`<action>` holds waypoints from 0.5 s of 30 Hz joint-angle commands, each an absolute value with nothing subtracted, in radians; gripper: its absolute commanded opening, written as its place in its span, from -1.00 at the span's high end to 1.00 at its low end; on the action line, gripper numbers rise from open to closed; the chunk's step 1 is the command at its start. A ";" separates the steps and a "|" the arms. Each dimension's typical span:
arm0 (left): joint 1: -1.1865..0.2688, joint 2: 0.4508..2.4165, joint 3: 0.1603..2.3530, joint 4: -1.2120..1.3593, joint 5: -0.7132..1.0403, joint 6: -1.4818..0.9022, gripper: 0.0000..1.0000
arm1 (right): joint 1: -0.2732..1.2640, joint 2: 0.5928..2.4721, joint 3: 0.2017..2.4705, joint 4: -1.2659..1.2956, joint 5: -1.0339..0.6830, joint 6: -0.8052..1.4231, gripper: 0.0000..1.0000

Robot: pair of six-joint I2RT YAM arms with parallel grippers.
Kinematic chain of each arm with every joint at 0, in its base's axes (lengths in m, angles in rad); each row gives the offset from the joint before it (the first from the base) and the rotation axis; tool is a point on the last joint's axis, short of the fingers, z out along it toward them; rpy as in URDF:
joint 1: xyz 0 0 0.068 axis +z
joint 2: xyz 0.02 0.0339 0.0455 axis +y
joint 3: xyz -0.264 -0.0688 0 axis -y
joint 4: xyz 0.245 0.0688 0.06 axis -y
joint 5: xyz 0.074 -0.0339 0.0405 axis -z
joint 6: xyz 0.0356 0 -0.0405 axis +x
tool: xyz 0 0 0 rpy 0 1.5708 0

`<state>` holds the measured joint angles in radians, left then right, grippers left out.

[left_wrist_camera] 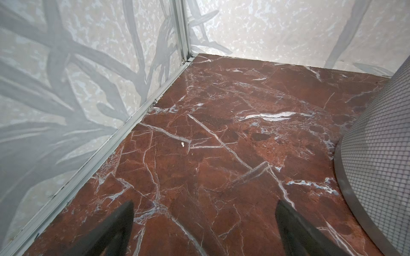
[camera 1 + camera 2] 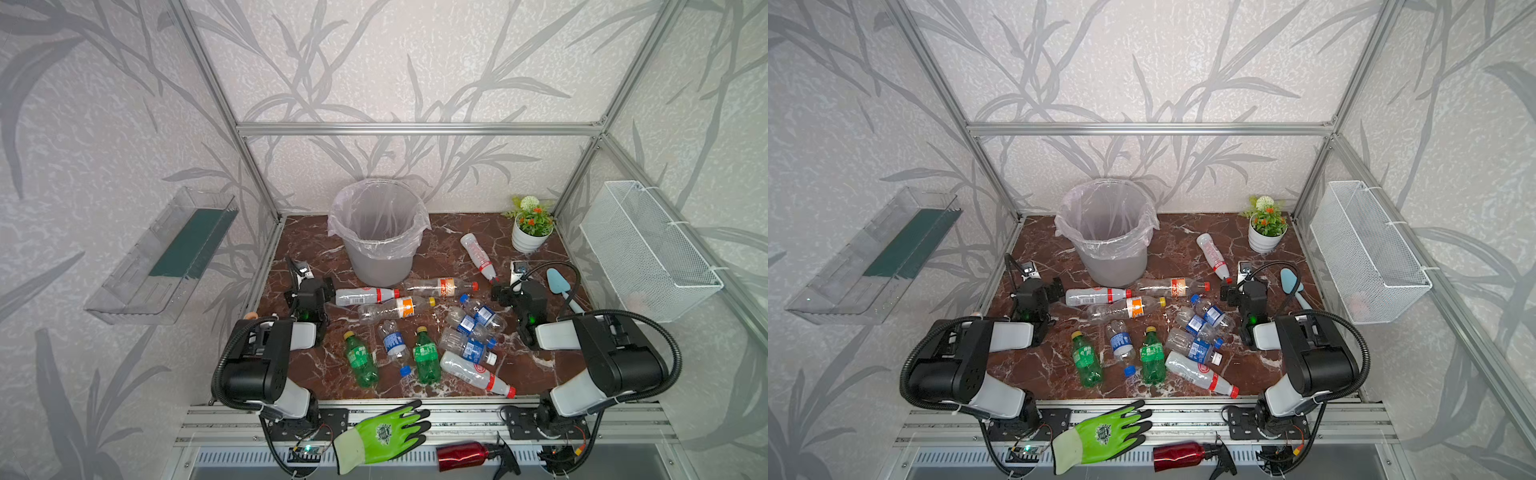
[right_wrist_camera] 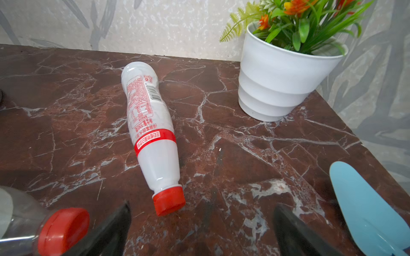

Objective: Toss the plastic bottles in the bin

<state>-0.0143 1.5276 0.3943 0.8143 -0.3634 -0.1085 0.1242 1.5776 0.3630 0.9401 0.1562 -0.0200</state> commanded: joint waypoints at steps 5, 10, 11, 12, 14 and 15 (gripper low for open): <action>-0.011 1.518 0.407 0.800 -0.358 -0.116 -0.98 | 0.120 1.567 0.384 0.931 0.098 -0.049 -0.98; -0.011 1.518 0.407 0.800 -0.357 -0.117 -0.98 | 0.105 1.566 0.388 0.922 0.063 -0.043 -0.98; -0.011 1.518 0.405 0.805 -0.357 -0.115 -0.98 | 0.106 1.568 0.388 0.924 0.058 -0.046 -0.98; -0.011 1.519 0.405 0.804 -0.358 -0.115 -0.98 | 0.105 1.566 0.391 0.917 0.056 -0.045 -0.98; -0.011 1.518 0.405 0.804 -0.358 -0.114 -0.98 | 0.105 1.568 0.390 0.919 0.055 -0.045 -0.98; -0.011 1.518 0.405 0.804 -0.358 -0.115 -0.98 | 0.106 1.568 0.390 0.919 0.055 -0.046 -0.98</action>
